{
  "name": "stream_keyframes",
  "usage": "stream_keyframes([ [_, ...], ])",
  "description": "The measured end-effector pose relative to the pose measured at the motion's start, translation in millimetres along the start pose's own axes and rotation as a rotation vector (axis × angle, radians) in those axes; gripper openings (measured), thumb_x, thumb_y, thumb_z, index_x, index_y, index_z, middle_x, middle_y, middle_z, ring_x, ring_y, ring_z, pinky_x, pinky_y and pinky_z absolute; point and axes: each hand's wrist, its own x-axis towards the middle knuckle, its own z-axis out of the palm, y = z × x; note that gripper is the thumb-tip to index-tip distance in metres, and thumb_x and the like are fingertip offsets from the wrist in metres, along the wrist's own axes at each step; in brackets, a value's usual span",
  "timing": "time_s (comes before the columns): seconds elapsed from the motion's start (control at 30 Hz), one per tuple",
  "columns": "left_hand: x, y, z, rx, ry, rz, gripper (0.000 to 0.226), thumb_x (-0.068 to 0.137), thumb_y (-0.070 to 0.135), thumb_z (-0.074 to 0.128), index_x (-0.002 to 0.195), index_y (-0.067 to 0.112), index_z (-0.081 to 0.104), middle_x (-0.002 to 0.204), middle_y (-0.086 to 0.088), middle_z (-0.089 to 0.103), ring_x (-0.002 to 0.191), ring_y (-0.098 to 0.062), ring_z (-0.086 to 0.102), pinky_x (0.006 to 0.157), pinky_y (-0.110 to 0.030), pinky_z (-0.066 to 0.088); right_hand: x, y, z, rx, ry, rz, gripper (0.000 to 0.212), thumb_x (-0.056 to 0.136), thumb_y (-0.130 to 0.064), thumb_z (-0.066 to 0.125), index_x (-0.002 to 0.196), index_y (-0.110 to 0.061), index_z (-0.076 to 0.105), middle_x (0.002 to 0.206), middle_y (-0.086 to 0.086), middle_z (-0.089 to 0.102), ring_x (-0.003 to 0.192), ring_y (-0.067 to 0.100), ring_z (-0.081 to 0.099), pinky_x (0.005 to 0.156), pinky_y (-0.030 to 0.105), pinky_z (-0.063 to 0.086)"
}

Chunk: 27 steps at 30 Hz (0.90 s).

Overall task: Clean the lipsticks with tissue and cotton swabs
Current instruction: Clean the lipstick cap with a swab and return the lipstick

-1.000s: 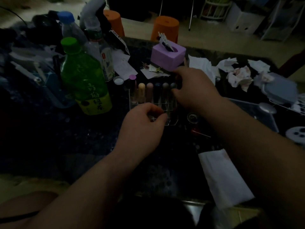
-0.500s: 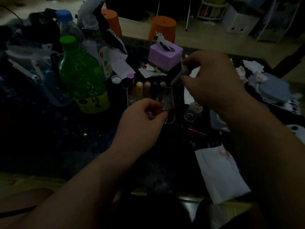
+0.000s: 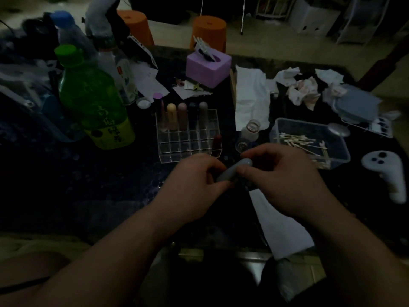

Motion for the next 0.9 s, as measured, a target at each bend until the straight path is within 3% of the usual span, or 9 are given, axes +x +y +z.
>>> stream_keyframes([
  [0.13, 3, -7, 4, 0.051, -0.054, 0.008, 0.020, 0.084, 0.038, 0.076, 0.098, 0.025, 0.070, 0.085, 0.012, 0.056, 0.076, -0.003, 0.053, 0.065, -0.013, 0.040, 6, 7, -4, 0.015, 0.005, 0.017, 0.015, 0.080, -0.022, 0.080, 0.095, -0.024, 0.075, 0.085, -0.010, 0.074, 0.079, -0.001, 0.069, 0.075, 0.024, 0.058],
  [0.2, 6, -11, 4, 0.083, -0.083, -0.003, 0.022, 0.085, 0.039, 0.074, 0.100, 0.024, 0.071, 0.090, 0.010, 0.059, 0.081, -0.004, 0.054, 0.074, -0.020, 0.046, 10, 8, -14, 0.113, 0.055, 0.050, 0.012, 0.080, -0.020, 0.080, 0.091, -0.020, 0.076, 0.080, -0.006, 0.076, 0.074, 0.002, 0.071, 0.067, 0.022, 0.058],
  [0.27, 8, -13, 1, 0.051, -0.079, -0.068, 0.020, 0.085, 0.040, 0.075, 0.099, 0.027, 0.071, 0.091, 0.011, 0.063, 0.081, -0.004, 0.059, 0.075, -0.024, 0.052, 14, 9, -24, 0.231, 0.116, 0.074, 0.005, 0.082, -0.018, 0.079, 0.085, -0.016, 0.076, 0.074, -0.003, 0.075, 0.068, 0.007, 0.072, 0.058, 0.020, 0.054],
  [0.33, 9, -14, -1, -0.049, -0.046, -0.167, 0.018, 0.082, 0.040, 0.079, 0.095, 0.033, 0.068, 0.087, 0.014, 0.067, 0.078, 0.001, 0.063, 0.072, -0.019, 0.054, 17, 14, -30, 0.225, 0.158, 0.080, 0.008, 0.083, -0.021, 0.077, 0.079, -0.015, 0.074, 0.068, -0.001, 0.074, 0.061, 0.009, 0.069, 0.055, 0.023, 0.050],
  [0.47, 12, -22, 2, -0.150, -0.008, -0.242, 0.025, 0.079, 0.031, 0.083, 0.093, 0.037, 0.064, 0.089, 0.015, 0.070, 0.082, 0.003, 0.066, 0.077, -0.020, 0.054, 12, 23, -21, 0.205, 0.043, 0.153, 0.022, 0.087, -0.028, 0.071, 0.079, -0.008, 0.069, 0.065, 0.002, 0.071, 0.051, 0.014, 0.059, 0.051, 0.028, 0.046],
  [0.57, 15, -26, 9, -0.145, -0.007, -0.254, 0.025, 0.078, 0.029, 0.084, 0.089, 0.037, 0.064, 0.091, 0.017, 0.070, 0.085, 0.003, 0.065, 0.078, -0.017, 0.051, 10, 25, -13, 0.132, -0.027, 0.171, 0.019, 0.087, -0.030, 0.072, 0.080, -0.012, 0.067, 0.065, 0.002, 0.070, 0.051, 0.010, 0.060, 0.053, 0.027, 0.047],
  [0.7, 17, -34, 19, -0.069, 0.014, -0.262, 0.022, 0.079, 0.030, 0.083, 0.095, 0.031, 0.067, 0.093, 0.015, 0.065, 0.084, 0.003, 0.060, 0.070, -0.007, 0.042, 10, 24, -8, 0.007, -0.079, 0.154, 0.018, 0.081, -0.027, 0.079, 0.083, -0.017, 0.065, 0.069, 0.003, 0.070, 0.055, 0.015, 0.066, 0.053, 0.027, 0.050],
  [0.8, 17, -39, 25, -0.039, 0.040, -0.284, 0.025, 0.080, 0.031, 0.082, 0.102, 0.027, 0.071, 0.094, 0.014, 0.065, 0.081, 0.001, 0.059, 0.067, -0.010, 0.042, 13, 28, -6, 0.170, -0.120, 0.208, 0.014, 0.083, -0.013, 0.077, 0.091, -0.012, 0.066, 0.078, 0.007, 0.073, 0.066, 0.022, 0.070, 0.057, 0.025, 0.051],
  [0.9, 17, -40, 26, -0.040, 0.053, -0.306, 0.021, 0.081, 0.032, 0.082, 0.097, 0.027, 0.070, 0.089, 0.015, 0.064, 0.077, 0.000, 0.059, 0.062, -0.013, 0.041, 14, 29, -6, 0.586, -0.199, 0.380, 0.011, 0.089, -0.001, 0.064, 0.100, -0.004, 0.065, 0.088, 0.015, 0.071, 0.070, 0.022, 0.067, 0.059, 0.029, 0.048],
])
